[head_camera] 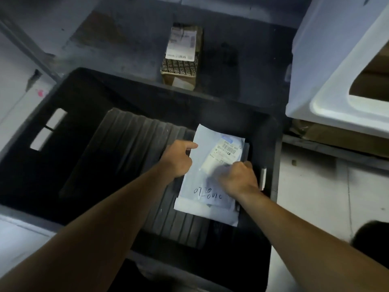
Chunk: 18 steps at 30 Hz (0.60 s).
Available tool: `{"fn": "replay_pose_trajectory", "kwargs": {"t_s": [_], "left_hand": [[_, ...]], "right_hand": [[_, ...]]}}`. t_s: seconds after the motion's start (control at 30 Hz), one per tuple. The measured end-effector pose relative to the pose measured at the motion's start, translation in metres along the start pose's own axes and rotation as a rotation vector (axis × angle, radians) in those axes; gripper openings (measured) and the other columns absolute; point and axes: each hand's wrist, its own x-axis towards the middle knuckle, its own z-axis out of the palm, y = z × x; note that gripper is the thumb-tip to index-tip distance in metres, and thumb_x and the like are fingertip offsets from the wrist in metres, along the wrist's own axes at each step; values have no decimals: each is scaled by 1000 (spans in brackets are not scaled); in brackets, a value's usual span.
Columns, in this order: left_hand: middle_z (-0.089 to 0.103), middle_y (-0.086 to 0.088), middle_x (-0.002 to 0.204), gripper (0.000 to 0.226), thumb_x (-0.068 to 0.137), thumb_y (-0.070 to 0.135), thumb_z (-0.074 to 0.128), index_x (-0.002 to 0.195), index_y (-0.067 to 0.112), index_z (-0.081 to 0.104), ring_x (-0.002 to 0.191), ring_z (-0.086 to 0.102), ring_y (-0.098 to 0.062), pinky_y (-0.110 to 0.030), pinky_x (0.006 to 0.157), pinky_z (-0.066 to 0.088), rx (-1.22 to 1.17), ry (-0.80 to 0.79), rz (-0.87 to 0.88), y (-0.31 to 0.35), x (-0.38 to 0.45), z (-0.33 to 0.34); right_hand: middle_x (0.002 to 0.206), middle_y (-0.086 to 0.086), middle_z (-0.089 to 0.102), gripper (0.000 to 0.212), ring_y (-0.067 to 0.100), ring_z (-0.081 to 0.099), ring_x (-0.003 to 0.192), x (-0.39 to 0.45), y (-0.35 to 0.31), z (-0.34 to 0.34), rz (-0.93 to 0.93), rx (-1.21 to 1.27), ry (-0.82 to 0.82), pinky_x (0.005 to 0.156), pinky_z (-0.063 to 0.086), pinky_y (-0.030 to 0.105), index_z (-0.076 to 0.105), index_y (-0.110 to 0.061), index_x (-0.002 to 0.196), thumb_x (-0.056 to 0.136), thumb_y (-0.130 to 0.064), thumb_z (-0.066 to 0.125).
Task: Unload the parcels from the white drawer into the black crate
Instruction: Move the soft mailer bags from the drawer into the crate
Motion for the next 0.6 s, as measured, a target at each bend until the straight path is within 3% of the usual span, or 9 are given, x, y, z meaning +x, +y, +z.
{"fn": "replay_pose_trajectory", "kwargs": {"t_s": [0.1,0.23,0.33,0.43,0.6], "left_hand": [[61,-10,141,55,94,-10,49,142,16,59,122,62,-27,-29,98,52,41,5,14,-4,9,10],[65,-10,135,50,94,-8,50,138,12,62,122,62,-22,-13,96,40,26,90,13,-6,17,21],[63,-12,137,44,98,-3,51,138,12,61,122,63,-23,-20,100,45,68,26,1,-6,17,25],[55,-13,146,49,99,0,52,146,15,54,131,56,-25,-25,104,45,180,-80,-18,-11,20,28],[32,-4,164,56,101,8,54,154,14,39,150,31,-23,-25,119,21,427,-200,63,-10,18,26]], "right_hand": [[141,16,40,47,32,59,108,6,1,3,10,-50,-42,81,44,26,61,2,127,96,-34,65],[149,17,36,59,35,44,135,10,-1,10,-123,-194,-8,113,41,34,48,-3,141,90,-18,72],[150,16,38,62,34,45,137,17,3,19,-115,-253,-128,114,40,35,46,-5,145,89,-18,71],[158,17,20,75,37,38,141,20,8,25,-110,-309,-223,115,37,37,35,-5,151,90,-25,72],[167,17,-5,84,41,20,151,28,12,29,-105,-342,-281,122,30,43,21,-7,157,92,-26,70]]}}
